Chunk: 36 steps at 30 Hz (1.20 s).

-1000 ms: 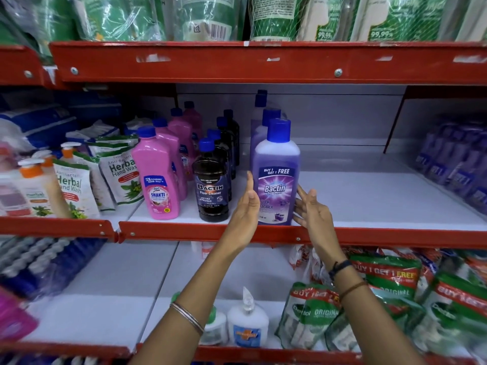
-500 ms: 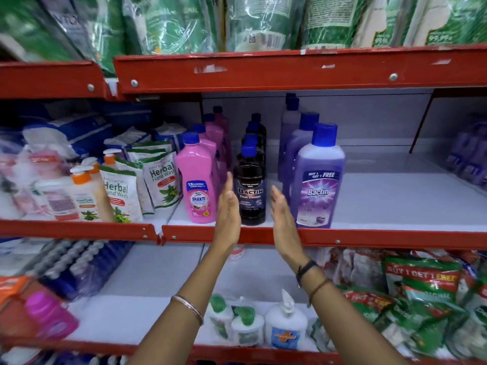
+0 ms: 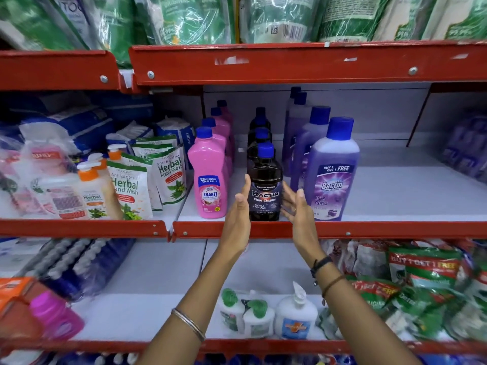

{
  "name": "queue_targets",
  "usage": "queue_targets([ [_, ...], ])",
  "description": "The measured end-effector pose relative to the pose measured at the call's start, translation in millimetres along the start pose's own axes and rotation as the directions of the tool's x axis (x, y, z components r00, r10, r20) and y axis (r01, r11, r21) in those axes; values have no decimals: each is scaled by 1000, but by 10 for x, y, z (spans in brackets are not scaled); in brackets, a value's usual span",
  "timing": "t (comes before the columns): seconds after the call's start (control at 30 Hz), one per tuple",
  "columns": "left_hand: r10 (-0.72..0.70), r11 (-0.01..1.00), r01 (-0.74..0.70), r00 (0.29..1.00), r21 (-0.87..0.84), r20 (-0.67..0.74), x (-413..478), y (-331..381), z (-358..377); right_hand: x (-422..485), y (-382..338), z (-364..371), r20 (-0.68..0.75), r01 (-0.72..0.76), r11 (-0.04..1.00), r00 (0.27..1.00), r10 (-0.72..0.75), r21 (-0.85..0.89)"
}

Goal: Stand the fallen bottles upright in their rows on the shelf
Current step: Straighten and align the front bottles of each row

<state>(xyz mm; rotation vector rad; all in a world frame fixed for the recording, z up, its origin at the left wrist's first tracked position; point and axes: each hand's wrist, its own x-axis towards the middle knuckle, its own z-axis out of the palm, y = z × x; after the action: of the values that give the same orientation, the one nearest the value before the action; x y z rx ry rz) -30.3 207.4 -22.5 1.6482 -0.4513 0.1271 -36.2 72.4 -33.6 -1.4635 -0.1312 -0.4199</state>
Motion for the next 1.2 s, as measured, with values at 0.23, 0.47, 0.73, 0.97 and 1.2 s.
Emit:
queue_targets([
  [0.23,24,1000,-23,993,12,-112,-108,51,-118,-166,119,116,-207,156,967,958,-197,-201],
  [0.47,45,999,-47,924,4,-380,53,27,-743,-284,118,689,240,335,889,933,-268,-312],
  [0.73,-31,998,40,987,54,-157,108,-133,-1029,80,17,1188,228,51,964,974,10,-260],
  [0.97,-69,997,73,993,37,-99,86,-66,-1072,129,48,1112,178,26,976,984,13,-216],
  [1.2,-105,992,111,990,63,-92,-76,-62,-1119,-43,32,1115,150,37,973,989,-3,-227],
])
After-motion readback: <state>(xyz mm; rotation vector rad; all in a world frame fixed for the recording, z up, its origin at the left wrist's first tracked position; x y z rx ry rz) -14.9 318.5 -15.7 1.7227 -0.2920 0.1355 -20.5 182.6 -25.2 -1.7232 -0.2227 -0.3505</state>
